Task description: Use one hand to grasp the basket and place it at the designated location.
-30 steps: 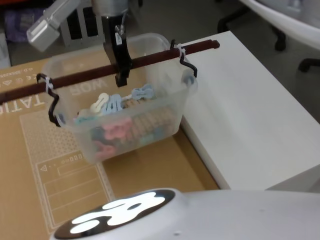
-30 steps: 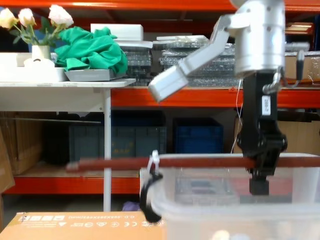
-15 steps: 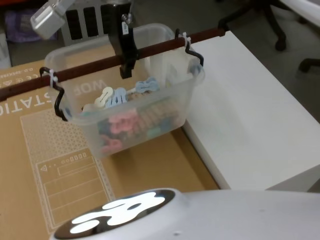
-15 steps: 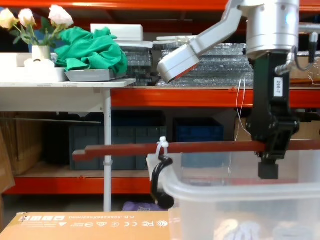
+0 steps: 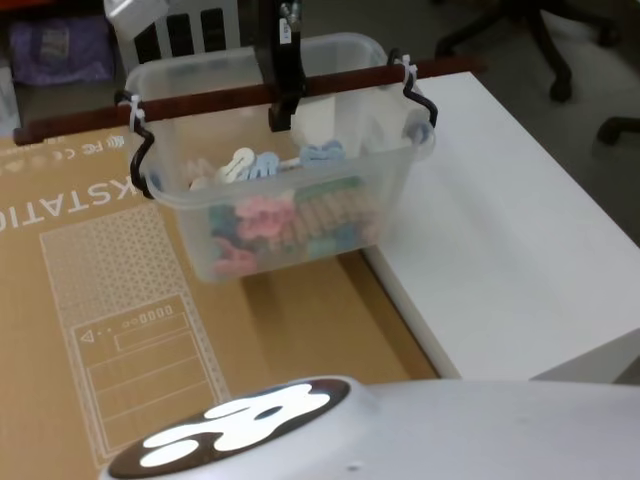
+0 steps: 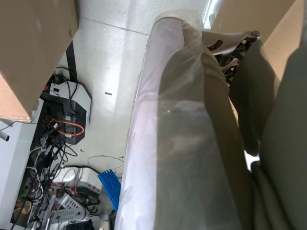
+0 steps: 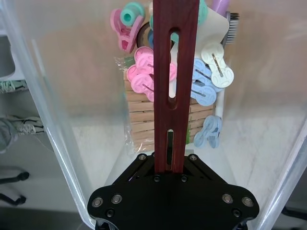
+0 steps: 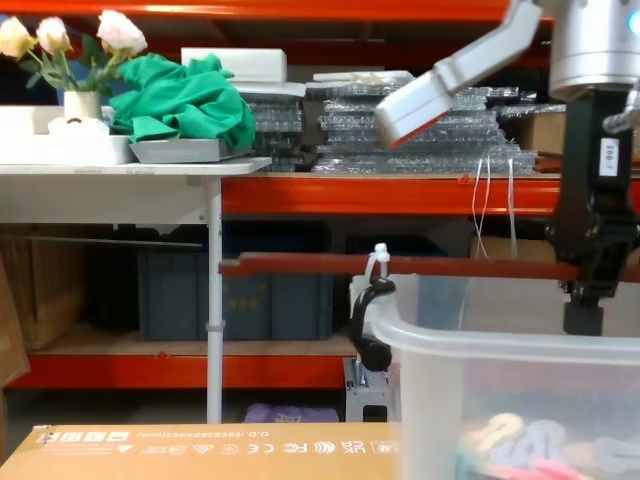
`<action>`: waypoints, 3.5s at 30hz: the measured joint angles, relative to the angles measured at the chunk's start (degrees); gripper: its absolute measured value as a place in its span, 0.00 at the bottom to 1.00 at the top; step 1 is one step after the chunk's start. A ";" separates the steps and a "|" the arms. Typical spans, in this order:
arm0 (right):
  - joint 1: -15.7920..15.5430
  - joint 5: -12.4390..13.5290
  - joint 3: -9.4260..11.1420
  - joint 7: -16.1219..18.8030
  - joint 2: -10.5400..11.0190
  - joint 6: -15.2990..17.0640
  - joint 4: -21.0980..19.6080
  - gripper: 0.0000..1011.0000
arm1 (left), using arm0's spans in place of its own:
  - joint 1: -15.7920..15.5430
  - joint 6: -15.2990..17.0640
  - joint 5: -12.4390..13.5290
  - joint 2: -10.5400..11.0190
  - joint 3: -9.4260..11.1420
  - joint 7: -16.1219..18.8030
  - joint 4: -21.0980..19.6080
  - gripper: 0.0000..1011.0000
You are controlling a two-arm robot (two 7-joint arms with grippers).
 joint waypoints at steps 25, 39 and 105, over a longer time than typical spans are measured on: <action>-2.15 -5.09 3.24 -6.97 14.09 12.81 -5.39 0.00 | 0.00 0.00 0.00 0.00 0.00 0.00 -0.03 0.00; -4.19 -6.24 4.99 -9.60 19.84 20.54 -7.93 0.00 | 0.00 0.00 0.00 -0.01 0.00 0.00 -0.01 0.00; -15.70 -6.31 13.00 -18.82 37.37 44.42 -11.83 0.00 | 0.00 0.00 0.00 0.00 0.00 0.00 -0.01 0.00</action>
